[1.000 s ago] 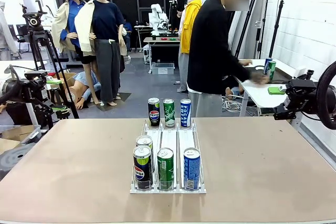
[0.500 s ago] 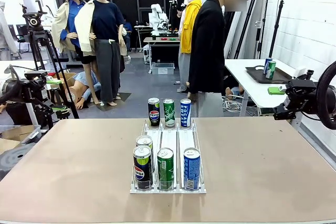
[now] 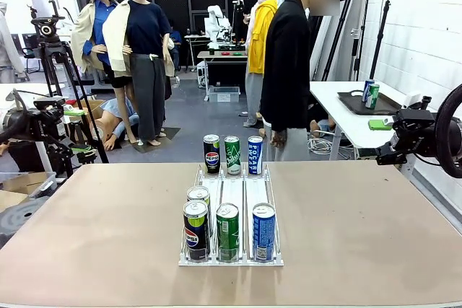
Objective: Retrieve and hand over the desired beverage to the person.
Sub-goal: Place the picked can on the Handle tray extended by the person.
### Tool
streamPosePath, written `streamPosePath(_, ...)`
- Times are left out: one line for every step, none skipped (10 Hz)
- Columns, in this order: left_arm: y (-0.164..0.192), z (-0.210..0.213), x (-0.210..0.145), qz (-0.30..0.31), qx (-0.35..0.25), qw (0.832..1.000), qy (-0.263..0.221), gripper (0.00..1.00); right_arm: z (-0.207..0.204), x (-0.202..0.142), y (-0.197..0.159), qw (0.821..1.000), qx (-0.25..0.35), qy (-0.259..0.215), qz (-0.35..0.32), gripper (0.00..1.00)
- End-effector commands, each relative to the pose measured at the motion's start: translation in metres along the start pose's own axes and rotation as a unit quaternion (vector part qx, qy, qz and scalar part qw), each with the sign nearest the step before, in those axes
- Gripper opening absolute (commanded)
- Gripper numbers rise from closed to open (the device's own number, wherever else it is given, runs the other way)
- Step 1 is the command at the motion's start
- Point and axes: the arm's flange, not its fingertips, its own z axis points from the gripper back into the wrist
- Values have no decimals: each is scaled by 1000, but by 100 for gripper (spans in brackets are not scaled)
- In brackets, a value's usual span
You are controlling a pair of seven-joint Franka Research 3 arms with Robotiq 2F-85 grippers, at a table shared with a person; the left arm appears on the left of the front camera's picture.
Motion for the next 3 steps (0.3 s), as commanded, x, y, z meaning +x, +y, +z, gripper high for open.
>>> streamPosePath(-1,0,0,-1,6,1000,-2,100,0,0,-2,1000,-4,1,-1,100)
streamPosePath(-1,0,0,-1,6,1000,-2,100,0,0,-2,1000,-4,1,-1,100)
streamPosePath(-1,0,0,-1,6,1000,-2,100,0,0,-2,1000,-4,1,-1,100)
